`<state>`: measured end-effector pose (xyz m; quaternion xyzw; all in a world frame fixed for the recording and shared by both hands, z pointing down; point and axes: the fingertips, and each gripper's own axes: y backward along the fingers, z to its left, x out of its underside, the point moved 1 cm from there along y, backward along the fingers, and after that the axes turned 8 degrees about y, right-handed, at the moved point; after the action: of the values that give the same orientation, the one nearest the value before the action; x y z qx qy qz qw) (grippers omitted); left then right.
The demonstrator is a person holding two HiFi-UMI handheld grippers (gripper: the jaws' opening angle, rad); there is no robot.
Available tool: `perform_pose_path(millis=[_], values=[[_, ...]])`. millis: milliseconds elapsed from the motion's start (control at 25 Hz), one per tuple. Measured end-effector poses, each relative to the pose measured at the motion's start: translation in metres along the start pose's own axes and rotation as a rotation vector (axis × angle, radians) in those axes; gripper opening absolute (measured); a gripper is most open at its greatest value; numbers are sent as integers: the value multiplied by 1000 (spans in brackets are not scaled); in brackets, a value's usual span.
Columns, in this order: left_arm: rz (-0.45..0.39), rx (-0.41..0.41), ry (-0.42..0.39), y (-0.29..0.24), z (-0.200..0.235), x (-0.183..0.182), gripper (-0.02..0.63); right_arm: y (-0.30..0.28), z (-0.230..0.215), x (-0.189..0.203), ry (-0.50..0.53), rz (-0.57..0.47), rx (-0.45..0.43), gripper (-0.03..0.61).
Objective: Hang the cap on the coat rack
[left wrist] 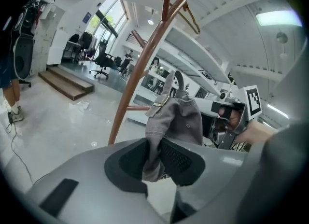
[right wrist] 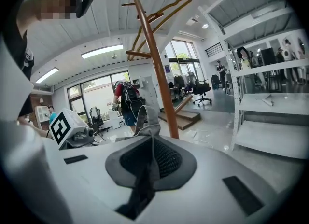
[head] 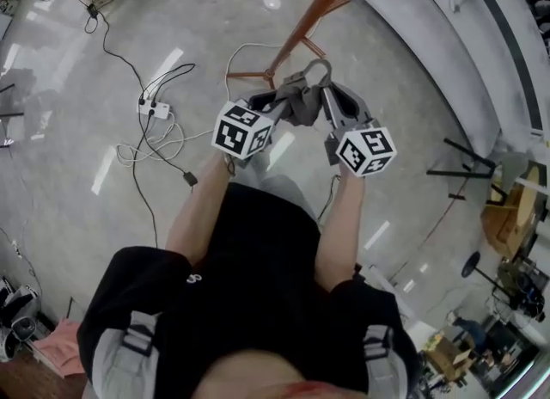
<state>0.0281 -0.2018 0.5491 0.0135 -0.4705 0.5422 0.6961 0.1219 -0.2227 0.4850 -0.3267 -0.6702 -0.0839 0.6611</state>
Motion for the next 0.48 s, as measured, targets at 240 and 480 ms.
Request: perform_pose_path(millis=[240,480], values=[[69,1,20,-29,13,16,80,-5,-24,32,-53,54,59,2],[117,-67,57,-54,30,23,80,-25,-49,60,-106,109,76,2]])
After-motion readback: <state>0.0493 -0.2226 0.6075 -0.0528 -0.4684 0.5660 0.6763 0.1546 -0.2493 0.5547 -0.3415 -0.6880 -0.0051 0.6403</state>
